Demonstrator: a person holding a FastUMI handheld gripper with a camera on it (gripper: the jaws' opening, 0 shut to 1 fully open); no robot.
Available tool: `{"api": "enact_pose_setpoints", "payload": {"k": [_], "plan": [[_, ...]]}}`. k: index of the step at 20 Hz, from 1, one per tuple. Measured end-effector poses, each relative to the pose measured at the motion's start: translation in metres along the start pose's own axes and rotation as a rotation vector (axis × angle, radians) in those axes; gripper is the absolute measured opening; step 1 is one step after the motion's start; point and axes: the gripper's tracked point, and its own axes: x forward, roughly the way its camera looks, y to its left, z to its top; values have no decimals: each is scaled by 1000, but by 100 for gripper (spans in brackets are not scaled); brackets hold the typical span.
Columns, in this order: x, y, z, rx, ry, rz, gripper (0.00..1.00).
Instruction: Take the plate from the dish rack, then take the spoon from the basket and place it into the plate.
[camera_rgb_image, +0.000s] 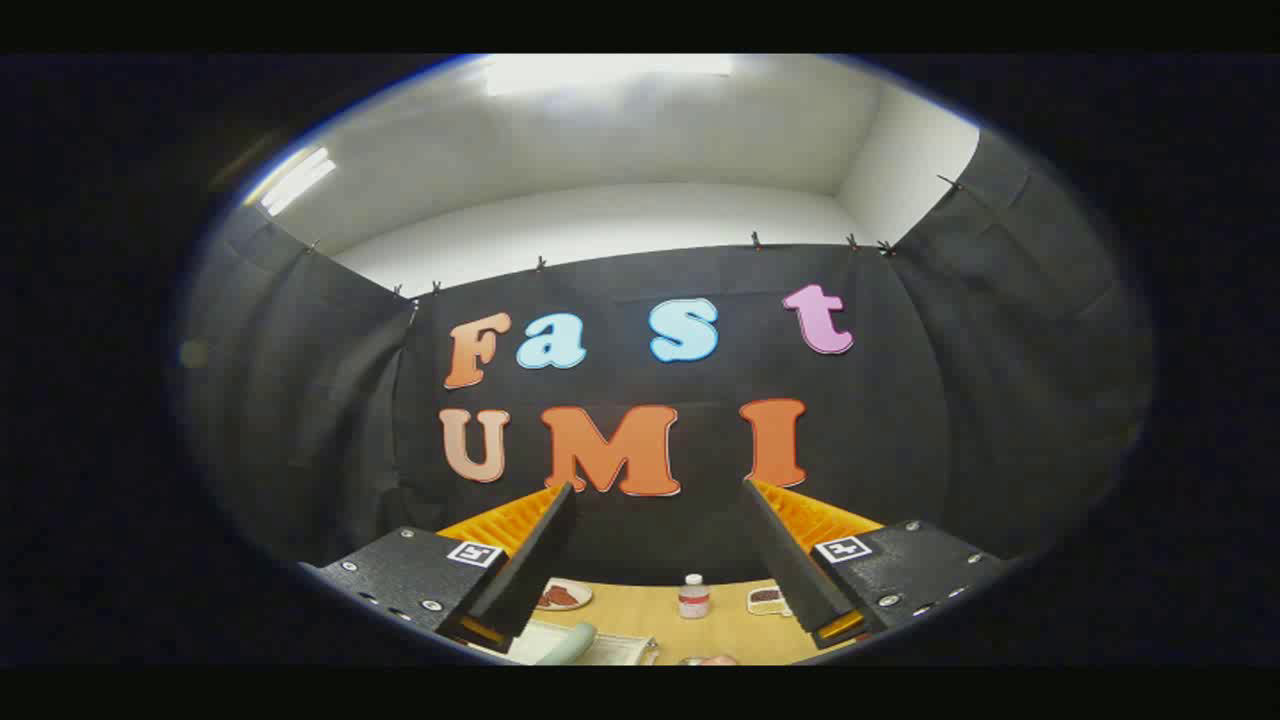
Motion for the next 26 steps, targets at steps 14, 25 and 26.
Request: {"api": "enact_pose_setpoints", "payload": {"k": [14,25,26], "plan": [[2,32,16,-30,-10,50,97],[4,44,-3,-66,74,85,97],[3,47,-7,-59,84,86,97]]}}
